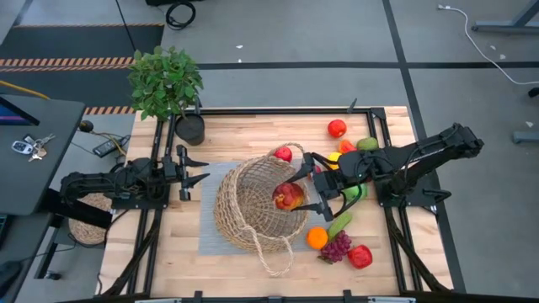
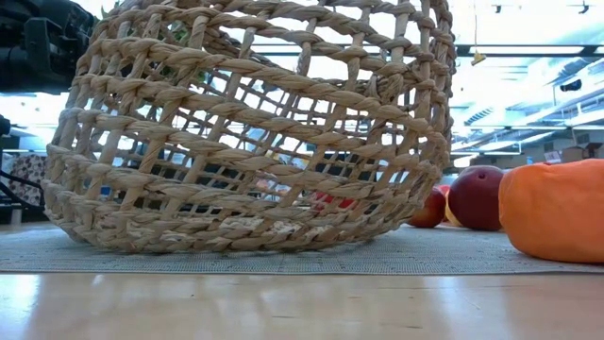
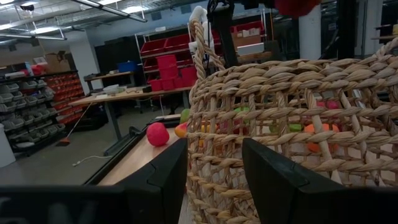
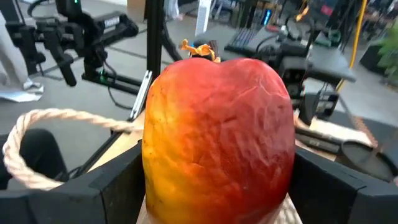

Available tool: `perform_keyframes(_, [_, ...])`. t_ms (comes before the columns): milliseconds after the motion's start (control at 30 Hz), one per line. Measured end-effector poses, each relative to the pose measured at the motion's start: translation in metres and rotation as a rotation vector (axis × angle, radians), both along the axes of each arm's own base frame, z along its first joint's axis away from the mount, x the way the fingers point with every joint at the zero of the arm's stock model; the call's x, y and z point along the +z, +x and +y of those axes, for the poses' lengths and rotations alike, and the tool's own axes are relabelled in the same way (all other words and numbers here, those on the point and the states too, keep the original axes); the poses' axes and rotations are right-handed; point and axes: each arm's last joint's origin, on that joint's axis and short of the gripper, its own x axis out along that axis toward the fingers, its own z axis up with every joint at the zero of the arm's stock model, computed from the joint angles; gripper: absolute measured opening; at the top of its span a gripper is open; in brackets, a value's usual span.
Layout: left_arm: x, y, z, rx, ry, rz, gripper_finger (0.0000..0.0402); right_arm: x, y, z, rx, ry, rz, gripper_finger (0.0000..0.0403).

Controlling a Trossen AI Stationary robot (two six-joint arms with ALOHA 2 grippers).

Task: Build produce basket
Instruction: Put the red apple into the brown basket

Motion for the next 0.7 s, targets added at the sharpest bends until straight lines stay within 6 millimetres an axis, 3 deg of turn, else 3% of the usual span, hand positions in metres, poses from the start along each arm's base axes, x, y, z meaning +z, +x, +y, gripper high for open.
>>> perform_keyframes(200, [0.0, 0.0, 0.0, 0.0, 0.0, 0.0, 0.016, -0.008, -0.004, 0.006, 0.009, -0.027, 0.081, 0.0332])
perform_keyframes(333, [0.0, 0.0, 0.0, 0.0, 0.0, 0.0, 0.016, -0.013, -0.011, 0.02, 0.01, -0.141, 0.104, 0.0332])
perform_keyframes(700, [0.0, 0.0, 0.0, 0.0, 0.0, 0.0, 0.016, -0.017, -0.027, 0.045, 0.116, -0.914, 0.013, 0.0332])
